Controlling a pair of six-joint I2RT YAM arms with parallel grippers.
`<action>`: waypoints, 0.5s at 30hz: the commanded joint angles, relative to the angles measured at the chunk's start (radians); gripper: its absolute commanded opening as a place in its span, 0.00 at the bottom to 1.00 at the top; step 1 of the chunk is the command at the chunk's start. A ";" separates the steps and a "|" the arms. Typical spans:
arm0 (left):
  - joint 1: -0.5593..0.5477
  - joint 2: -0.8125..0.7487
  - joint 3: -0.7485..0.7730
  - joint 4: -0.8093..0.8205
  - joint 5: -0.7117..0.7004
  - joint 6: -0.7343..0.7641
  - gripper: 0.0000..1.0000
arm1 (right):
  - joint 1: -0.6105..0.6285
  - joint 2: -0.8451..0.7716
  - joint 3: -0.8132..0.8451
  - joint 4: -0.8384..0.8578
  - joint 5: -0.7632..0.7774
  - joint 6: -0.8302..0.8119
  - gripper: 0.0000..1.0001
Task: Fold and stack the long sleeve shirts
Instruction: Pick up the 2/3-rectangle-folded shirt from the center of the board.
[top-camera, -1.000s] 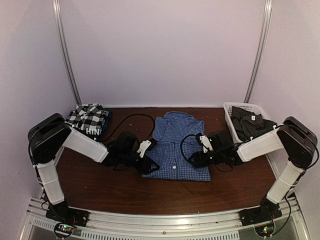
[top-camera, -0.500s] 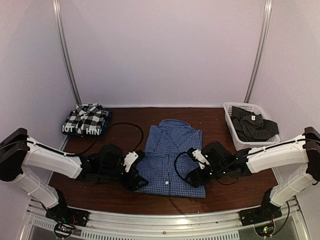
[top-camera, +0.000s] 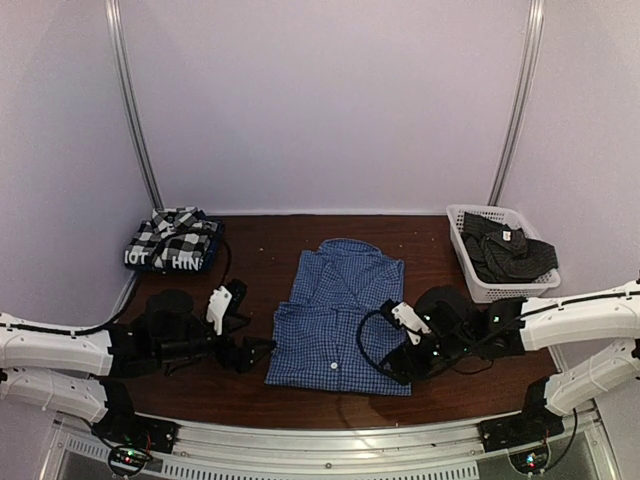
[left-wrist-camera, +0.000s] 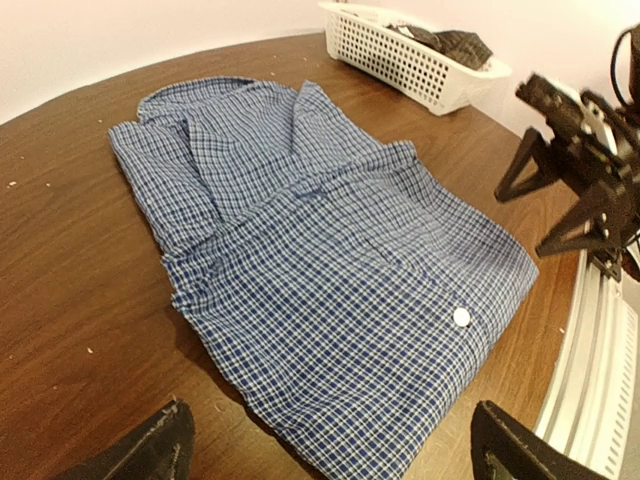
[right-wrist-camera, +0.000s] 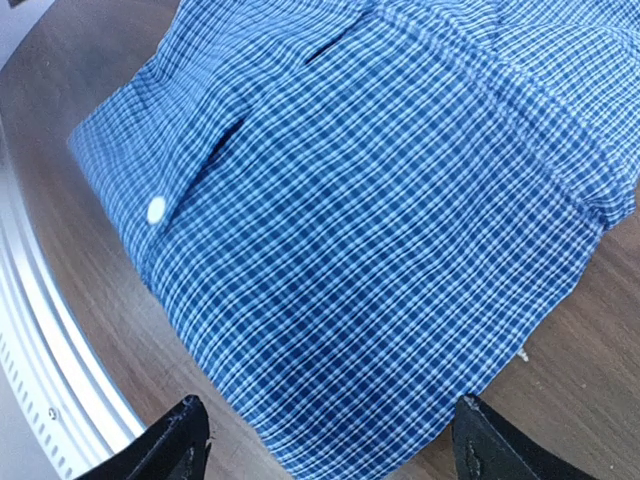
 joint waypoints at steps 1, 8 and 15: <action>0.001 -0.053 -0.002 0.001 -0.051 -0.043 0.98 | 0.082 0.016 0.029 -0.071 0.050 -0.003 0.84; 0.001 -0.016 0.028 -0.019 0.050 -0.005 0.98 | 0.174 0.125 0.029 -0.054 0.090 -0.010 0.76; 0.000 0.007 0.020 0.016 0.129 0.047 0.97 | 0.185 0.169 0.016 -0.020 0.133 -0.005 0.68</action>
